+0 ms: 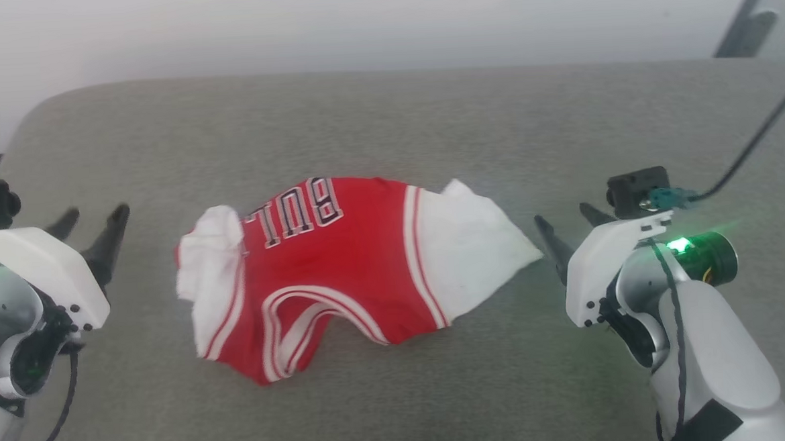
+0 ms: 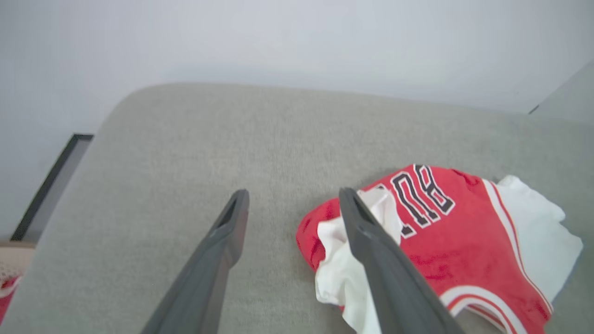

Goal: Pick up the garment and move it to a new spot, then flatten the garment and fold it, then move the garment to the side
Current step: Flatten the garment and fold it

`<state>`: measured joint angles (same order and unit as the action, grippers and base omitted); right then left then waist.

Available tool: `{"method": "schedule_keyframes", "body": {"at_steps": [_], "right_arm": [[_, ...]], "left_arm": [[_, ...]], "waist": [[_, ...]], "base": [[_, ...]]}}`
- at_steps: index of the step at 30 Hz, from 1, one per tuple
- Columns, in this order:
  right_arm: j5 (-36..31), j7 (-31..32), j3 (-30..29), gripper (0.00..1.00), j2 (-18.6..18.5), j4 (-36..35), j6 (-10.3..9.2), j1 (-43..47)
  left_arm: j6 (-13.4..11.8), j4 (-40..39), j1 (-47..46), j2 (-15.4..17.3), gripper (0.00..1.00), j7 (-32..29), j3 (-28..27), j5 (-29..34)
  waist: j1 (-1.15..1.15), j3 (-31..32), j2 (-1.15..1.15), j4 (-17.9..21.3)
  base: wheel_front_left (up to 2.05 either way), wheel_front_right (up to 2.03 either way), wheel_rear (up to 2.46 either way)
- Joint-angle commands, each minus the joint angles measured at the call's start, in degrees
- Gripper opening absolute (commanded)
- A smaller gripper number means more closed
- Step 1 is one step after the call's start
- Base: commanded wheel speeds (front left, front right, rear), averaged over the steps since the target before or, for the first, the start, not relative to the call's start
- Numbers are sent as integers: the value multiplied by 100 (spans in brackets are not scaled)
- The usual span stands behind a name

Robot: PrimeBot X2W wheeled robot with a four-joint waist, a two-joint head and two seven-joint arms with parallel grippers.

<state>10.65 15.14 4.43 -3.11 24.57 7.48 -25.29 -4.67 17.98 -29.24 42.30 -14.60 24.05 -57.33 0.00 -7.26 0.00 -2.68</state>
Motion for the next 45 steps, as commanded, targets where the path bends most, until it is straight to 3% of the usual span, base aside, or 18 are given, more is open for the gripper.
{"method": "schedule_keyframes", "body": {"at_steps": [1,6,12,23,25,32,36,45], "right_arm": [[57,203,44,100,-33,99,3,-118],[41,926,157,100,-177,505,2,-404],[-55,1392,129,100,-322,887,2,-613],[-151,1963,99,100,-596,1804,2,-806],[-166,1973,66,0,-639,1991,1,-853],[-57,1875,143,0,-797,2195,-3,-1122],[90,1954,192,0,-1050,2003,-3,-1172],[322,2415,-205,0,-1975,1340,-2,-825]], "left_arm": [[100,-94,86,-5,100,356,-40,147],[242,-185,379,-184,100,1596,-308,291],[285,-105,741,-351,100,2493,-520,358],[500,216,1301,-914,100,2977,-974,580],[566,191,1346,-1076,100,2986,-1262,678],[879,321,1647,-1494,100,2978,-1908,1059],[1001,352,1767,-1571,100,2979,-2151,1200],[1144,385,1878,-1633,100,2979,-2344,1340]], "waist": [[0,39,0,-276],[0,-68,0,-721],[0,-166,0,-1032],[0,-262,0,-1430],[0,-281,0,-1454],[0,-236,0,-1422],[0,-167,0,-1307],[0,-137,0,-1045]], "base": [[0,0,0],[0,0,0],[0,0,0],[0,0,0],[0,0,0],[0,0,0],[0,0,0],[0,0,0]]}}
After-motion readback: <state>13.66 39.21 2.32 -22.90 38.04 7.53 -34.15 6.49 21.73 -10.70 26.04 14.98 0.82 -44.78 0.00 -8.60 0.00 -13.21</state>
